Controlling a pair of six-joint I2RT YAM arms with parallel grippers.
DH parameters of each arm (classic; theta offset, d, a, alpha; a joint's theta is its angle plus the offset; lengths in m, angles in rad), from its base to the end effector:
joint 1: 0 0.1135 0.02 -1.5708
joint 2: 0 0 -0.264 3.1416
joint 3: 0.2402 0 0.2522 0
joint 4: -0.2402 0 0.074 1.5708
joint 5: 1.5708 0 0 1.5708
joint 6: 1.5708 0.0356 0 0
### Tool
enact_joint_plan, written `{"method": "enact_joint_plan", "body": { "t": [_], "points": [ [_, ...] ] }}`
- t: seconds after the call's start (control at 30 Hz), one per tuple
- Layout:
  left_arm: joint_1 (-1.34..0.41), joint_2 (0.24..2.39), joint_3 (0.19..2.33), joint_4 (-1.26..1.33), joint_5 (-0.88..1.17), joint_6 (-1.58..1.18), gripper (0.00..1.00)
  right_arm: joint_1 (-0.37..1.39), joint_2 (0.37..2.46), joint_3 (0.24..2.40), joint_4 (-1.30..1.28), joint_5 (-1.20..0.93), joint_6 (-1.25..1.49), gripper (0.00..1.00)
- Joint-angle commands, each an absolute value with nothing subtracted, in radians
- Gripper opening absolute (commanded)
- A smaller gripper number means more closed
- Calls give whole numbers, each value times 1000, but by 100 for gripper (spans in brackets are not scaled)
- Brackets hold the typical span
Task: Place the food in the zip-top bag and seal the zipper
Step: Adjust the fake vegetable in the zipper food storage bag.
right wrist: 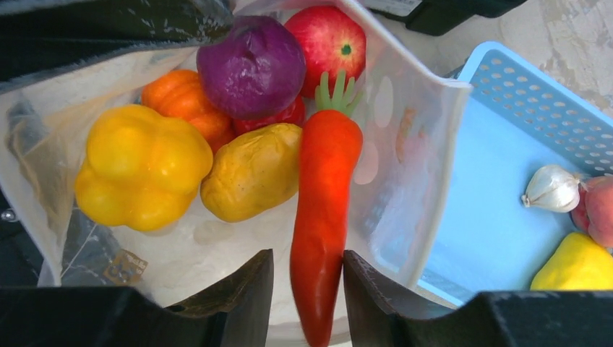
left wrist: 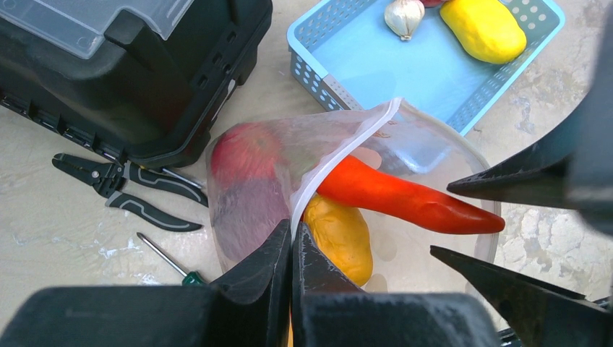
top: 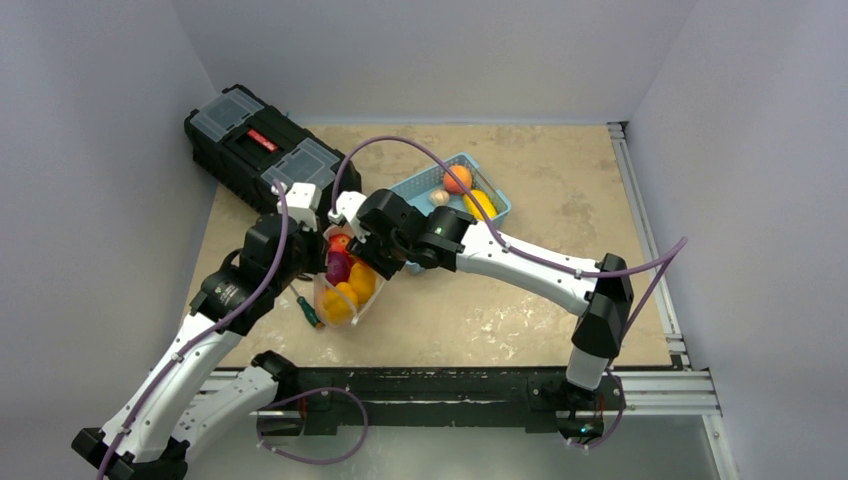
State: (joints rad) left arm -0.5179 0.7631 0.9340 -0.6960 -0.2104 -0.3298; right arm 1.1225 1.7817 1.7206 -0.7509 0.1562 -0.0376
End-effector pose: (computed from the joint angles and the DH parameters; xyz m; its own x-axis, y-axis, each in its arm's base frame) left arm 0.1380 -0.0701 0.3422 -0.5180 -0.0693 -0.8526 0.1685 0.9689 -0.1812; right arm 0.1777 0.3568 0.3374 -0.2826 -0.6732 -0.6833 -0.8550 0.4997 -0.1387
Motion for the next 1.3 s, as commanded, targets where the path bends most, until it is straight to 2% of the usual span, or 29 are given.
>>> {"method": "enact_joint_plan", "body": {
  "t": [0.0, 0.1, 0.2, 0.3, 0.37, 0.43, 0.47, 0.67, 0.8, 1.0, 1.27],
  "points": [
    [-518, 760, 944, -645, -201, -334, 0, 1155, 1805, 1757, -767, 236, -38, 38],
    [-519, 762, 944, -646, -198, -334, 0, 1182, 1808, 1746, -752, 279, -43, 34],
    [-519, 764, 946, -644, -196, -334, 0, 1194, 1809, 1743, -737, 322, -34, 26],
    [-520, 763, 944, -645, -198, -334, 0, 1198, 1799, 1730, -715, 328, -34, 23],
    [-520, 762, 944, -645, -198, -334, 0, 1200, 1798, 1716, -703, 327, -40, 27],
    [-519, 762, 943, -645, -199, -334, 0, 1200, 1803, 1704, -706, 330, -47, 37],
    [-519, 763, 943, -645, -198, -334, 0, 1200, 1806, 1695, -710, 332, -47, 39],
    [-519, 765, 945, -645, -197, -333, 0, 1200, 1824, 1660, -683, 380, -61, 36],
    [-520, 769, 945, -645, -193, -333, 0, 1201, 1832, 1680, -677, 386, -61, 27],
    [-519, 769, 945, -645, -193, -331, 0, 1206, 1798, 1706, -679, 377, -31, 0],
    [-519, 770, 946, -644, -192, -333, 0, 1206, 1741, 1778, -717, 288, 197, 0]
  ]
}}
